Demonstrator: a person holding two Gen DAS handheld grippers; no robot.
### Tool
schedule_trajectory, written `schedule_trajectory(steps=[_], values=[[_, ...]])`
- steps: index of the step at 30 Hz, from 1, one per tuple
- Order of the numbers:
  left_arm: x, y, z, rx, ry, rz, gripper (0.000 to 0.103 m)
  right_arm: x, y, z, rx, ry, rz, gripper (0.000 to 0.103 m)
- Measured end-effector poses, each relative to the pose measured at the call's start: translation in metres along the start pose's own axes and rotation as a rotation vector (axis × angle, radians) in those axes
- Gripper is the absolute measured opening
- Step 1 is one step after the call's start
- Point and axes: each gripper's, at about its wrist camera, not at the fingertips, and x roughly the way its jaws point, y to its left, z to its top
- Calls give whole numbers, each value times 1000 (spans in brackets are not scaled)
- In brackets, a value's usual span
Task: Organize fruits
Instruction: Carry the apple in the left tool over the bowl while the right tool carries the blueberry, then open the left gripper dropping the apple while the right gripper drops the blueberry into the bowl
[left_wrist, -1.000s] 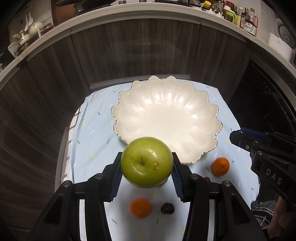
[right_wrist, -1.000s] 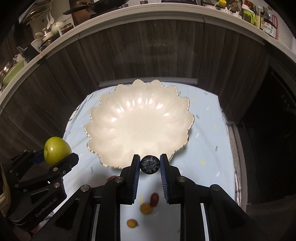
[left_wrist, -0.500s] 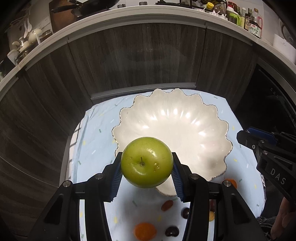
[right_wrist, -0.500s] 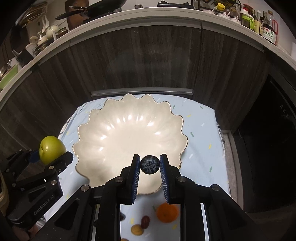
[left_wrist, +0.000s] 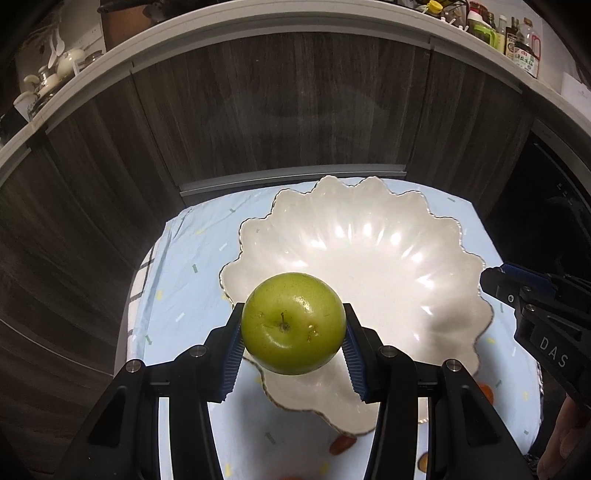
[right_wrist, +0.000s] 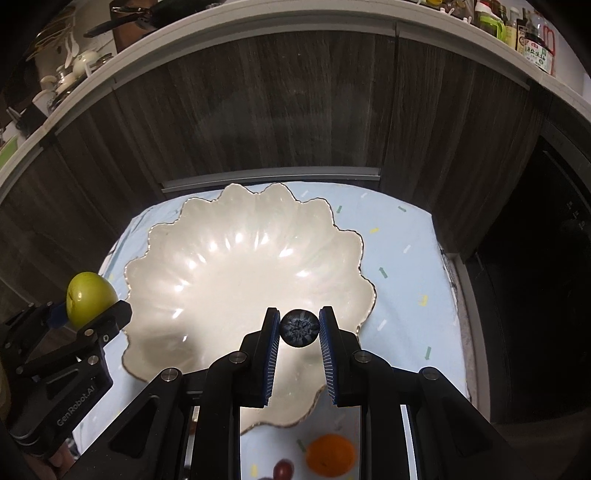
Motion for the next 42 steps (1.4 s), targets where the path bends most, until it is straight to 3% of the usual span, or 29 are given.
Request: schedule_trajectory(steps=[14, 27, 28, 30, 32, 34, 39, 42], values=[[38, -1, -6, -3, 51, 6, 48, 41, -6, -6, 14, 69, -16, 23], [51, 3, -14, -14, 100, 16, 49, 51, -3, -11, 1, 81, -17, 25], [51, 3, -15, -12, 100, 20, 57, 51, -2, -12, -4, 78, -22, 27], [46, 2, -14, -4, 75, 42, 65, 49, -2, -11, -7, 71, -28, 45], [40, 1, -10, 7, 51, 59, 67, 47, -3, -10, -2, 58, -37, 53], [37, 2, -8, 8, 48, 60, 69, 44, -4, -9, 0, 50, -43, 53], [30, 3, -5, 3, 33, 72, 76, 35, -5, -6, -1, 27, -75, 75], [26, 4, -6, -5, 29, 77, 81, 29, -4, -5, -6, 14, -98, 79]])
